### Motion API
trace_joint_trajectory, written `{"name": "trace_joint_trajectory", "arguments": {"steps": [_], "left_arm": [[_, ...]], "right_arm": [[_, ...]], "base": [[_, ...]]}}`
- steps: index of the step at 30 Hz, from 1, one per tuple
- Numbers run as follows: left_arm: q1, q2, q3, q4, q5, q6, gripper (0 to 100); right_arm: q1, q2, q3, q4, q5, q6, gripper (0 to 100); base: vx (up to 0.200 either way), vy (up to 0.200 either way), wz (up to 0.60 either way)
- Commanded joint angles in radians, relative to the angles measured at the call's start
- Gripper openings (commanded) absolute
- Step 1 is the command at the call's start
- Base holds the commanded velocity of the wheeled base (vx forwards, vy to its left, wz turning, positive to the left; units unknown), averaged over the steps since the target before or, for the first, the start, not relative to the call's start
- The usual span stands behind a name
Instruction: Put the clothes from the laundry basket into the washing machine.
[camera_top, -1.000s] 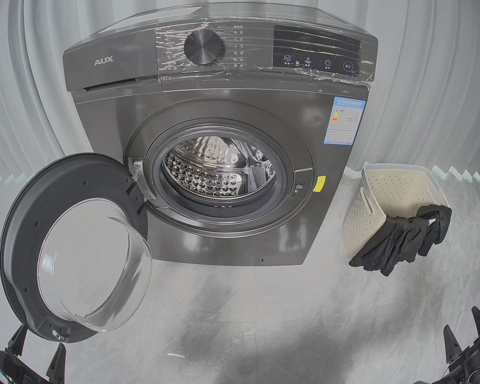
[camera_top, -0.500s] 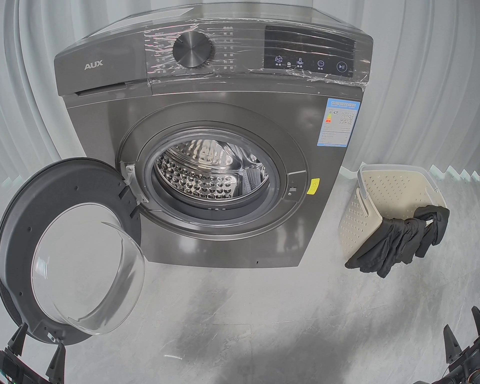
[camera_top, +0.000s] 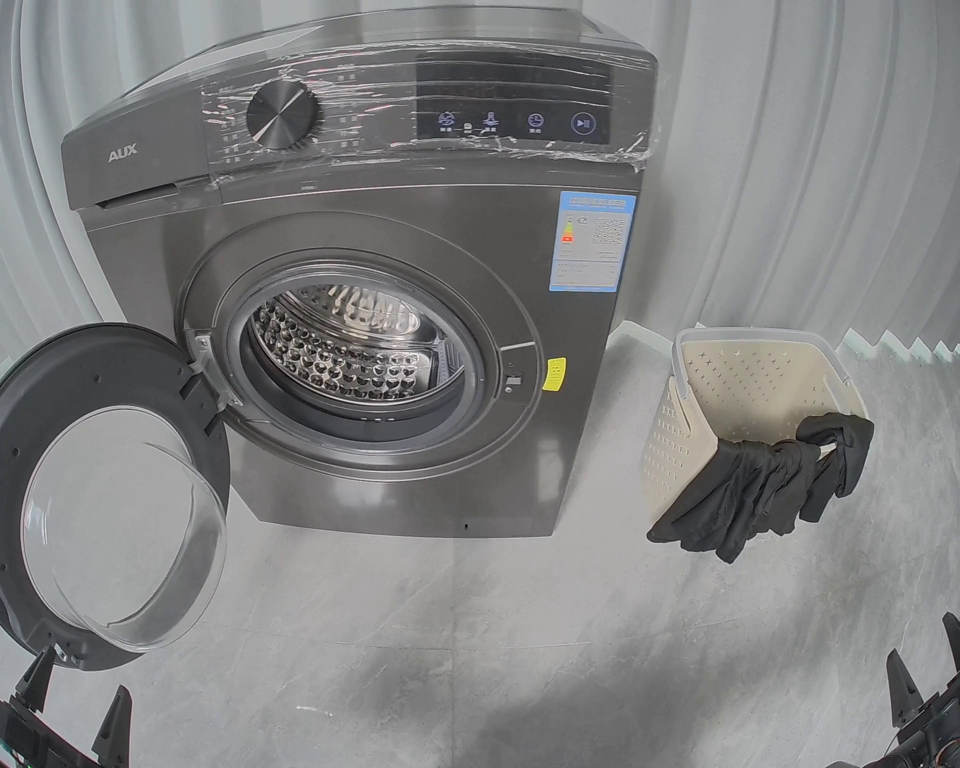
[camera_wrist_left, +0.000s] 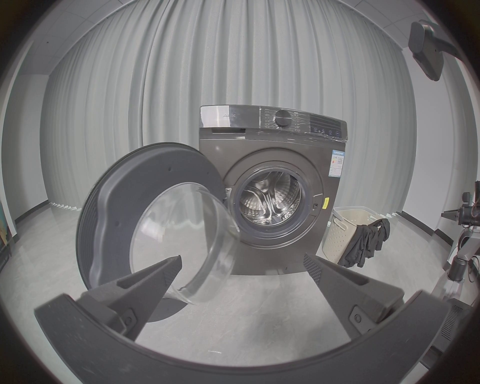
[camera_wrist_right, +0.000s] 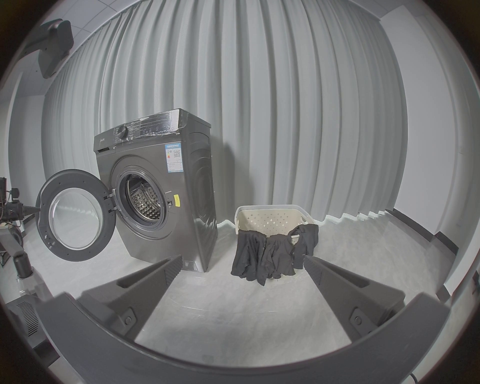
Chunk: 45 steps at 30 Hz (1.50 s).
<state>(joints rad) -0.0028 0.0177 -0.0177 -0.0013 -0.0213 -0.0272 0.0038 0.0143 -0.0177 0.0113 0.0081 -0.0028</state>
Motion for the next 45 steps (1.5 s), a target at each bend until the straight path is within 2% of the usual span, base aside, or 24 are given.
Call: {"name": "trace_joint_trajectory", "arguments": {"steps": [1, 14, 45], "left_arm": [[0.001, -0.018, 0.016, 0.0, 0.0, 0.0, 100], [0.001, -0.018, 0.016, 0.0, 0.0, 0.0, 100], [0.001, -0.018, 0.016, 0.0, 0.0, 0.0, 100]], "right_arm": [[0.001, -0.014, 0.015, -0.001, 0.001, 0.0, 100], [0.001, -0.014, 0.015, -0.001, 0.001, 0.0, 100], [0.001, -0.014, 0.015, -0.001, 0.001, 0.0, 100]], "base": [[0.0, 0.0, 0.0], [0.0, 0.0, 0.0], [0.0, -0.2, 0.0]]}}
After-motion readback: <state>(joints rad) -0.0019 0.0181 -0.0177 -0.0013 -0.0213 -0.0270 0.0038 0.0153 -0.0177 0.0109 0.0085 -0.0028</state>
